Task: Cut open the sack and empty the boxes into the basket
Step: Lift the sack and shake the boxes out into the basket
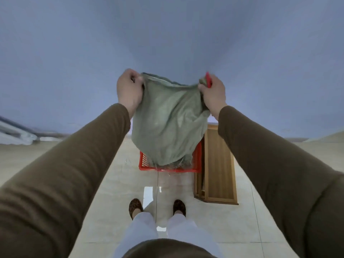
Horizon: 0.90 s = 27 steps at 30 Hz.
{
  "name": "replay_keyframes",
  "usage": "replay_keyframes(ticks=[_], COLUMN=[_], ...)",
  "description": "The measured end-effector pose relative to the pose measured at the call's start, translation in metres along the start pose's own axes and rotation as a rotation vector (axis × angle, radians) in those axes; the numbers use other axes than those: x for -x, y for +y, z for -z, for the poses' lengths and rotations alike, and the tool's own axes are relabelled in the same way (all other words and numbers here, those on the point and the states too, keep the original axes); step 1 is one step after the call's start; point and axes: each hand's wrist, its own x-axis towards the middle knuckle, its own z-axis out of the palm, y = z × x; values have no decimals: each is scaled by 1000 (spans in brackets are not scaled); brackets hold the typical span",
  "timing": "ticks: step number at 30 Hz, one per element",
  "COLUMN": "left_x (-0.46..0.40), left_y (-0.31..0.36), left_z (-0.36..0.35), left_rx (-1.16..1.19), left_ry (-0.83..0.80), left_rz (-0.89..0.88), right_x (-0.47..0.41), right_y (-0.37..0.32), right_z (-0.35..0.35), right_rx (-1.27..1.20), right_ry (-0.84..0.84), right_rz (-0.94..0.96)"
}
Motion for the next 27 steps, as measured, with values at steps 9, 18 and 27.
replay_keyframes(ticks=[9, 18, 27], left_x=[-4, 20, 46], left_y=[17, 57, 52], left_z=[14, -14, -22], left_rx=[124, 143, 190], left_ry=[147, -234, -545], left_rz=[14, 72, 43], right_x=[0, 13, 20], right_y=[-15, -57, -58], right_z=[23, 6, -17], right_rx=[-139, -422, -454], right_ry=[221, -45, -115], right_rz=[-57, 14, -183])
